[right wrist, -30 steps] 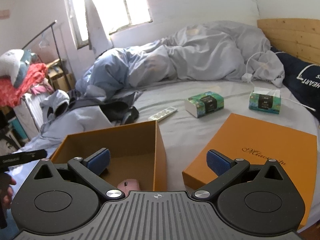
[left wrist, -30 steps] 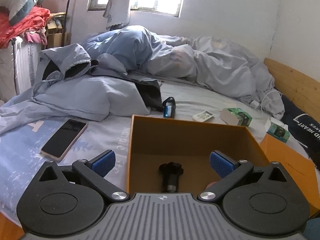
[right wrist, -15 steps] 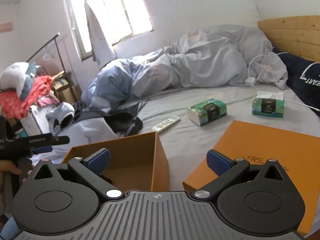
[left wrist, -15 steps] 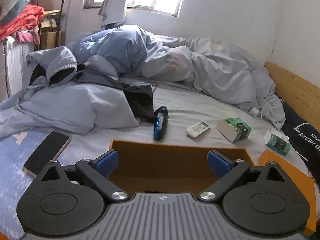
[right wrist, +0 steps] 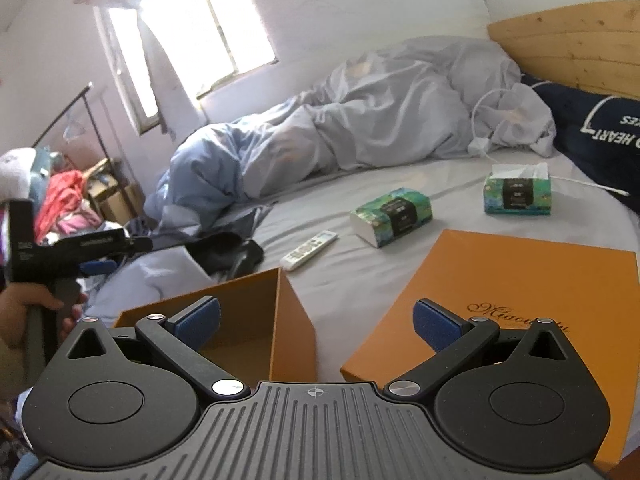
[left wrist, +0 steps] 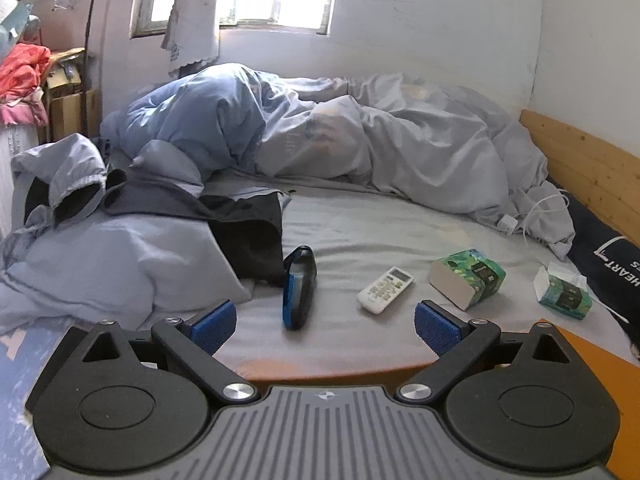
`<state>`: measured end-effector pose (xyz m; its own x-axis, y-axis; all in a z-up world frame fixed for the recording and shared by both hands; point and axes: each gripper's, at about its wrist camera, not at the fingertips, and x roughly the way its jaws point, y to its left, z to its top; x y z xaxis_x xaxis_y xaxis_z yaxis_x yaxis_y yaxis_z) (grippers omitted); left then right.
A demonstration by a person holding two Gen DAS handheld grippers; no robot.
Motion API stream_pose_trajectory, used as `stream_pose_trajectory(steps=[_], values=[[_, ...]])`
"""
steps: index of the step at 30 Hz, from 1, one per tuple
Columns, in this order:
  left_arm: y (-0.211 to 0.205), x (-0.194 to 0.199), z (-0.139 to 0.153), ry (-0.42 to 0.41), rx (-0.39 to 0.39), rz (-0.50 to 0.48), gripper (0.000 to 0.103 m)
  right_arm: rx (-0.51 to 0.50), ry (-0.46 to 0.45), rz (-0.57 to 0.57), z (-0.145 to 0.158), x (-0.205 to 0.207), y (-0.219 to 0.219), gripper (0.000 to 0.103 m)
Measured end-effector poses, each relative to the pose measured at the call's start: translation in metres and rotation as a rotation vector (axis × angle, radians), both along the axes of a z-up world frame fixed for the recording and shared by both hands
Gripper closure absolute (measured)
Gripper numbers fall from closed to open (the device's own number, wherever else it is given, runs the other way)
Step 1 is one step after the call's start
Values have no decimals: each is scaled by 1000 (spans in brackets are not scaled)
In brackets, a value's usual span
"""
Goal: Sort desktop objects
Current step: 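Move the left tool toward the blue-and-black shaver on the bedding, then close the left gripper around the blue-and-black shaver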
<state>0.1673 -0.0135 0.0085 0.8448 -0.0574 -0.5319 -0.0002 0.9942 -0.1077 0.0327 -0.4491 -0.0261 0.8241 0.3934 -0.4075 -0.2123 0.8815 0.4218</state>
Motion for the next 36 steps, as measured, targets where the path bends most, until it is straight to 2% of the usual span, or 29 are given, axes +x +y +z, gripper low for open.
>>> stream_pose_trajectory(steps=[14, 28, 36], values=[[-3, 85, -35, 105, -5, 7, 1, 59, 47, -32, -17, 4, -15, 0], [-16, 151, -73, 201, 89, -34, 2, -27, 83, -124, -30, 20, -20, 0], [1, 178, -73, 333, -55, -16, 6, -24, 122, -129, -34, 27, -16, 0]])
